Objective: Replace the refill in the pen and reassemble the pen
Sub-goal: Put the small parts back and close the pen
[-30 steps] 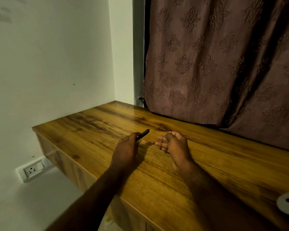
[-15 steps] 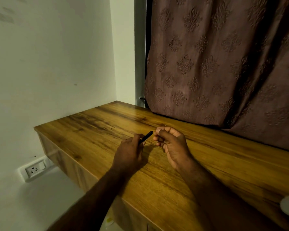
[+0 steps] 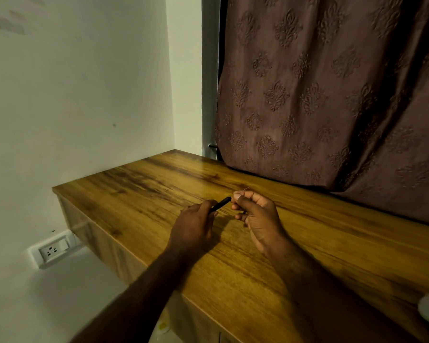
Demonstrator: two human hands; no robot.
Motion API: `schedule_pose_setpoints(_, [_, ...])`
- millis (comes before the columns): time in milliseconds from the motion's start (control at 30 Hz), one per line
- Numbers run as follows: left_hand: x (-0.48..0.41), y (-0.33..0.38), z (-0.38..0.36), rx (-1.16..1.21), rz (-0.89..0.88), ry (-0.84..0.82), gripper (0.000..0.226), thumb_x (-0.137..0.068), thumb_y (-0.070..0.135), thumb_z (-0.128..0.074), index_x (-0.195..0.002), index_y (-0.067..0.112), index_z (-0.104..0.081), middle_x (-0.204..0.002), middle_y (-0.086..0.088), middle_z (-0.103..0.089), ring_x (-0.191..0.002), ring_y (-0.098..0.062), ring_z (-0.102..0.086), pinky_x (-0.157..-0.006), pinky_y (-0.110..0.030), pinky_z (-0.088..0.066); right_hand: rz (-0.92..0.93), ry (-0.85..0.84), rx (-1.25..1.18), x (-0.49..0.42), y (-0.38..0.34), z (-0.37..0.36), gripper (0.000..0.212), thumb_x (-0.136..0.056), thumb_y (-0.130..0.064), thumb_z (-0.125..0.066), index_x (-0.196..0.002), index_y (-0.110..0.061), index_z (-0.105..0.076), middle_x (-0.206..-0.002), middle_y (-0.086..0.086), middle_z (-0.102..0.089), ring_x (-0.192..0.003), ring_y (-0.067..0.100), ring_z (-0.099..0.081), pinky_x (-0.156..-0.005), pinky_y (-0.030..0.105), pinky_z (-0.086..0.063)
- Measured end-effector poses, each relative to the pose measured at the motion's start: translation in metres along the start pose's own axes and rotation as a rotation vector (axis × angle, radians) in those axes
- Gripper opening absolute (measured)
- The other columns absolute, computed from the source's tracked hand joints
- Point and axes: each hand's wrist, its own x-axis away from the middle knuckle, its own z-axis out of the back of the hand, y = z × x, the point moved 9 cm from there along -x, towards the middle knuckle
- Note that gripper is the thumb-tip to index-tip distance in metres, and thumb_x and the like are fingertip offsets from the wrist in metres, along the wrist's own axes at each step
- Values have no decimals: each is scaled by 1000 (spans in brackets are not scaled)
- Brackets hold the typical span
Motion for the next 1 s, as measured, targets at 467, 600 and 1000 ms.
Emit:
schedule_pose_setpoints(467, [0, 6, 6, -7, -25, 15, 27, -93, 25, -49, -118, 17, -58, -99, -7, -70, -85, -28, -62, -71, -37, -50, 1, 6, 4, 0, 1, 1, 10, -91, -8, -61, -98, -3, -66, -82, 6, -64, -70, 11, -59, -55, 21, -44])
schedule_pose_setpoints(600, [0, 6, 6, -3, -26, 20, 25, -94, 21, -54, -118, 17, -58, -100, -7, -70, -86, -28, -62, -72, -36, -50, 13, 5, 88, 1, -1, 1, 9, -90, -7, -62, -95, -2, -67, -79, 8, -63, -64, 11, -57, -47, 16, -41])
schedule_pose_setpoints(1000, [1, 9, 8, 27, -62, 38, 29, -94, 29, -47, -117, 15, -59, -99, -7, -71, -83, -26, -62, -71, -33, -46, -22, 11, 126, -1, 5, 6, 16, -87, -9, -67, -100, 0, -70, -78, 9, -69, -62, 10, -58, -49, 16, -42])
